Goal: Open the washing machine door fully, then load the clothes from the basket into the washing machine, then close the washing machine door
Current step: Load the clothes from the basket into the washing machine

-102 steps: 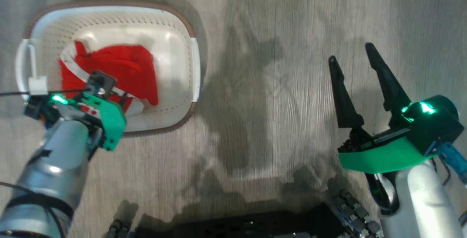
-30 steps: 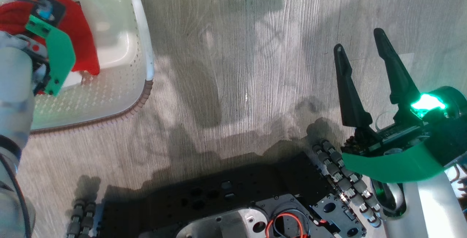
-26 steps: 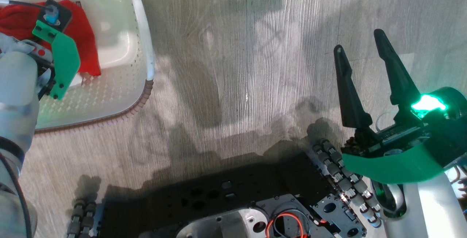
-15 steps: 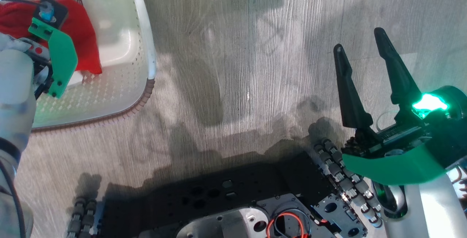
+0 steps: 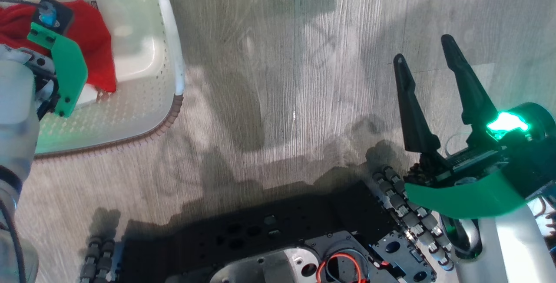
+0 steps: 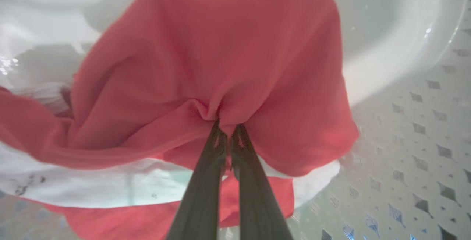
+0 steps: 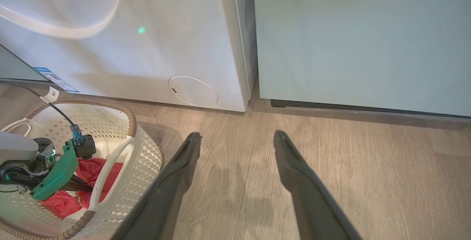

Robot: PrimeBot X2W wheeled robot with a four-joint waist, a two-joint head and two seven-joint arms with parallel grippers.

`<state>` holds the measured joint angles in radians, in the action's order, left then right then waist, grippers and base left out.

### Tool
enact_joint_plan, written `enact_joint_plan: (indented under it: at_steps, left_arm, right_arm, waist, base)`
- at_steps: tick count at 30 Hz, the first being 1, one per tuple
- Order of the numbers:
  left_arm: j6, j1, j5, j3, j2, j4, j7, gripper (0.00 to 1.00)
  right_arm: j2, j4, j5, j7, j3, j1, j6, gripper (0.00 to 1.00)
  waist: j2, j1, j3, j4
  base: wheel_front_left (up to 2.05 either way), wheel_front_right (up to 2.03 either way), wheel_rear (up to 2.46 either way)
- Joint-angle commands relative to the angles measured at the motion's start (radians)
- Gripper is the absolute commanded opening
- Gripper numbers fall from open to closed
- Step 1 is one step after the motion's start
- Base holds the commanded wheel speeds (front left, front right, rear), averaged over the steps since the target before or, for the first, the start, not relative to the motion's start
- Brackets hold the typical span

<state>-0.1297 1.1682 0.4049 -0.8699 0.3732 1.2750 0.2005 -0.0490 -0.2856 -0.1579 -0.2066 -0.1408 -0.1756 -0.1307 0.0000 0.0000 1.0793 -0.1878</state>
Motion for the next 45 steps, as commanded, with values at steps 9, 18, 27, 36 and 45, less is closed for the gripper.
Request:
enact_joint_plan:
  at_steps: [9, 18, 27, 36, 45]
  left_arm:
    - [0.009, -0.027, 0.046, 0.040, 0.050, 0.007, -0.051, 0.00]
    - [0.031, -0.095, 0.080, 0.059, 0.036, 0.009, -0.137, 0.00]
    - [0.045, -0.195, 0.123, 0.086, 0.005, 0.008, -0.312, 0.00]
    - [0.068, -0.249, 0.144, 0.105, -0.012, -0.023, -0.444, 0.00]
    - [0.191, -0.367, 0.114, 0.209, 0.034, -0.344, -0.462, 0.00]
  right_arm:
    - [-0.001, 0.012, -0.006, -0.027, -0.039, -0.032, 0.000, 1.00]
    - [-0.001, 0.079, -0.014, -0.048, -0.038, -0.088, 0.000, 1.00]
    - [-0.001, 0.123, -0.004, -0.054, -0.004, -0.077, 0.000, 1.00]
    - [-0.001, 0.156, 0.008, -0.054, 0.010, -0.053, 0.000, 1.00]
    - [-0.001, 0.181, 0.011, -0.047, 0.021, -0.020, 0.000, 1.00]
  waist:
    - [0.0000, 0.0000, -0.041, -0.024]
    - [0.0000, 0.0000, -0.155, -0.019]
    - [0.0000, 0.0000, -0.320, 0.021]
    - [0.0000, 0.0000, -0.461, 0.061]
    - [0.0000, 0.0000, -0.601, 0.093]
  base:
    - [0.00, 0.00, 0.00]
    - [0.00, 0.00, 0.00]
    - [0.00, 0.00, 0.00]
    - [0.00, 0.00, 0.00]
    - [0.00, 0.00, 0.00]
